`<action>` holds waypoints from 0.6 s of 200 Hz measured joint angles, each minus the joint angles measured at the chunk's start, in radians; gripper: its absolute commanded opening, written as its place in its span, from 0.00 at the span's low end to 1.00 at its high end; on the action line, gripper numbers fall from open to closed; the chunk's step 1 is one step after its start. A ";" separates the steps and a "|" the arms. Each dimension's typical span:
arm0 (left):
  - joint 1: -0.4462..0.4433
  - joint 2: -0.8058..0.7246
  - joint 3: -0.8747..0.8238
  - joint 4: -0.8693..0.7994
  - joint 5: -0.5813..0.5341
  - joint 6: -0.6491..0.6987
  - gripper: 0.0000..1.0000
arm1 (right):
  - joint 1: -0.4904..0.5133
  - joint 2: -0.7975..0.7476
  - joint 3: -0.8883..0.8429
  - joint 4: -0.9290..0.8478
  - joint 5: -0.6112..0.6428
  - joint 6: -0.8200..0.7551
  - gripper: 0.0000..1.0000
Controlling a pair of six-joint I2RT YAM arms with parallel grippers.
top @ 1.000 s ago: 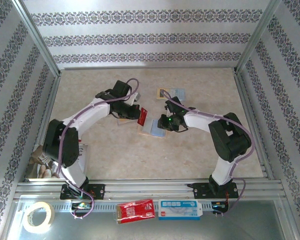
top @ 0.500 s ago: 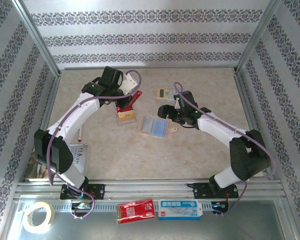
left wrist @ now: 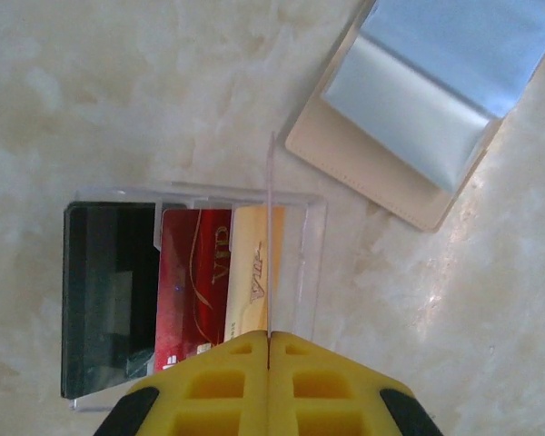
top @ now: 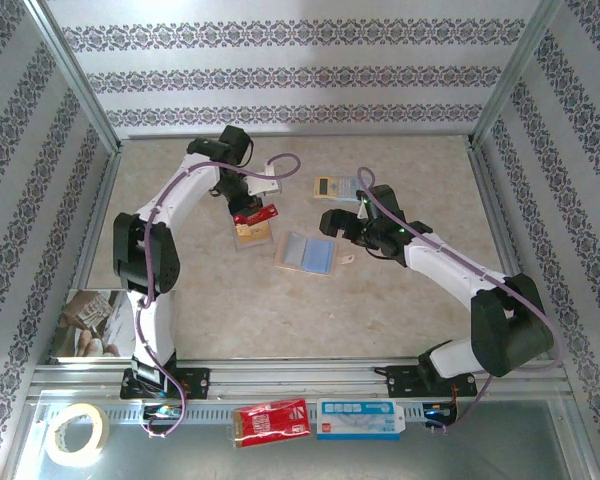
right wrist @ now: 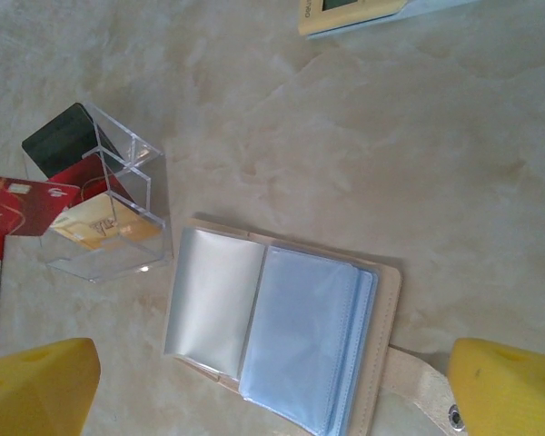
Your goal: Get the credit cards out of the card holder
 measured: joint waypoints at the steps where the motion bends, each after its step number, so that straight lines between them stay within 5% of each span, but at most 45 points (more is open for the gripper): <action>1: 0.000 0.001 0.001 -0.001 0.000 0.001 0.00 | 0.000 0.000 0.000 0.000 0.000 0.000 0.98; 120: 0.034 0.108 0.077 -0.031 -0.157 0.094 0.00 | 0.000 0.001 -0.005 -0.003 0.000 0.005 0.98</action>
